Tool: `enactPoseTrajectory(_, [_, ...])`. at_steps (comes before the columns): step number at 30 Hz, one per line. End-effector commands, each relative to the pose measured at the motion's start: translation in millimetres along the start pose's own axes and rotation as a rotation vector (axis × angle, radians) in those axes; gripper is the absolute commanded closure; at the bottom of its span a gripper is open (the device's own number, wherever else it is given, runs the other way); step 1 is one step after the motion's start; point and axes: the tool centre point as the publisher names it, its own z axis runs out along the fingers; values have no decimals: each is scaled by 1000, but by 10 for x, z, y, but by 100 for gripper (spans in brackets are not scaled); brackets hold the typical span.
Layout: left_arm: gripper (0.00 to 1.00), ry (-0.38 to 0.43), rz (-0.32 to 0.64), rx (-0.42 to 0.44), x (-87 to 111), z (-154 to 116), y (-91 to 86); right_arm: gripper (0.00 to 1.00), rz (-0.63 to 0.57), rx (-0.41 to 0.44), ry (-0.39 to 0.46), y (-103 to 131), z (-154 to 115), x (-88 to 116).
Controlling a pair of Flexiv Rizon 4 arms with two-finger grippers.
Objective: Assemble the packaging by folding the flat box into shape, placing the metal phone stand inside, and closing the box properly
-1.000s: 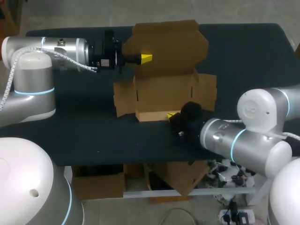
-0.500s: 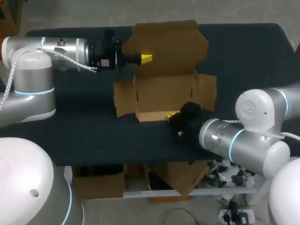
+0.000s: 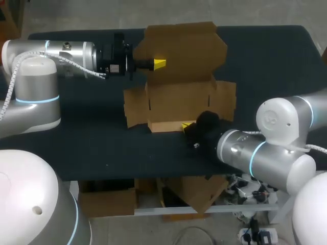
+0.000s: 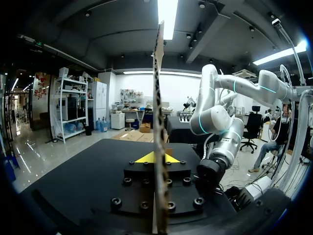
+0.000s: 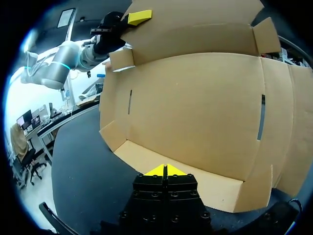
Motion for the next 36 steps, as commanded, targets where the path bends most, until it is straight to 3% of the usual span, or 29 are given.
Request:
enactPoseTrajectory(1, [100, 1, 1, 3, 5, -1, 12, 100, 0, -4, -3, -44, 31, 8])
enactPoseTrajectory(11, [100, 1, 1, 3, 5, -1, 12, 100, 0, -4, -3, -44, 31, 8])
enactPoseTrajectory(16, [100, -10, 42, -15, 130, -11, 36, 100, 0, -4, -3, -44, 31, 8])
enactPoseTrajectory(36, [100, 18, 38, -10, 371, -21, 153, 100, 0, -4, -3, -44, 31, 8])
